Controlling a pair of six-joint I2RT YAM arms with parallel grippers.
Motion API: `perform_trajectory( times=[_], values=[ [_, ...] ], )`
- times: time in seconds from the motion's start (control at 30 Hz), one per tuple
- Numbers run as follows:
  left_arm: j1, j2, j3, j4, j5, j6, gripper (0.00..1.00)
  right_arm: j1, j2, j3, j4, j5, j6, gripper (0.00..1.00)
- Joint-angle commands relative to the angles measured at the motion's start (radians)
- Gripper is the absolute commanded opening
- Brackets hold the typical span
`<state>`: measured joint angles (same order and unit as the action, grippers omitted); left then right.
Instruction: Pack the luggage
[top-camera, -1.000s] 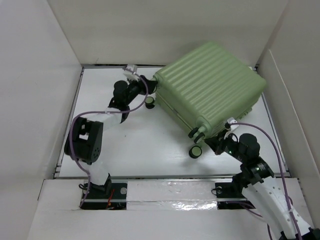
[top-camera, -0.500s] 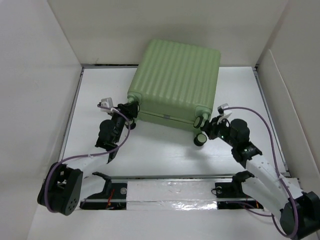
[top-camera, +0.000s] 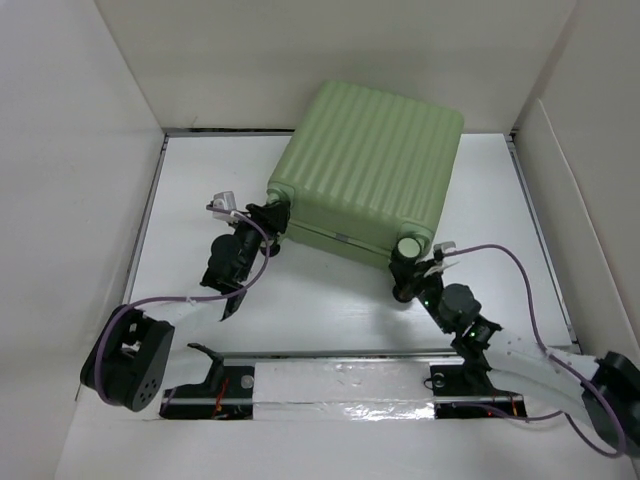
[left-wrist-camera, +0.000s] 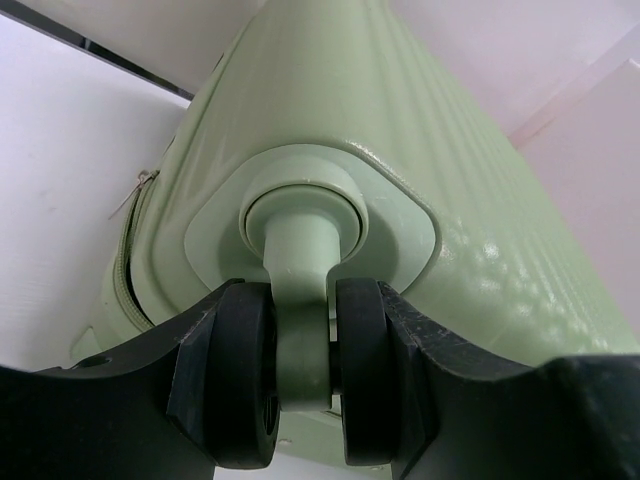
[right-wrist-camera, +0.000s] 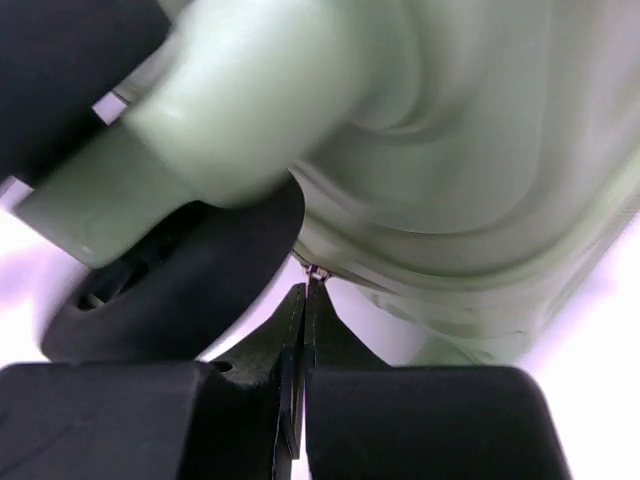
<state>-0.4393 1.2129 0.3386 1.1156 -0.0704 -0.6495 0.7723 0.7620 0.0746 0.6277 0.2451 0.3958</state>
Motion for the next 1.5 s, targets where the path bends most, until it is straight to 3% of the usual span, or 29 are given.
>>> perform_trajectory(
  times=[0.0,0.1,0.2,0.4,0.53,0.7,0.87,1.1,1.23,1.47],
  values=[
    [-0.208,0.072,0.083,-0.03,0.394,-0.09,0.0,0.148,0.161,0.034,0.263,-0.026,0.071,0.0],
    [-0.246,0.096,0.126,-0.001,0.414,-0.117,0.0,0.258,0.371,0.151,0.351,0.094,-0.021,0.0],
    [-0.289,0.093,0.157,-0.02,0.425,-0.118,0.0,0.286,0.555,0.253,0.427,0.161,-0.048,0.0],
    [-0.32,0.082,0.146,0.003,0.481,-0.159,0.0,0.286,0.686,0.385,0.422,0.157,-0.091,0.0],
    [-0.409,0.097,0.154,0.01,0.471,-0.168,0.0,0.295,0.785,0.514,0.342,0.077,-0.13,0.0],
    [-0.418,0.08,0.129,0.062,0.515,-0.223,0.0,0.305,0.841,0.544,0.354,0.051,-0.132,0.0],
    [-0.49,0.085,0.135,0.144,0.52,-0.283,0.0,0.256,0.902,0.576,0.415,-0.179,-0.129,0.0],
    [-0.524,0.079,0.145,0.355,0.449,-0.371,0.0,0.255,1.065,0.597,0.717,-0.43,-0.003,0.0],
    [-0.536,0.073,0.178,0.366,0.434,-0.366,0.0,0.277,1.16,0.625,0.897,-0.492,0.09,0.0],
    [-0.562,0.108,0.175,0.351,0.382,-0.368,0.0,0.268,1.139,0.618,0.986,-0.478,0.124,0.0]
  ],
)
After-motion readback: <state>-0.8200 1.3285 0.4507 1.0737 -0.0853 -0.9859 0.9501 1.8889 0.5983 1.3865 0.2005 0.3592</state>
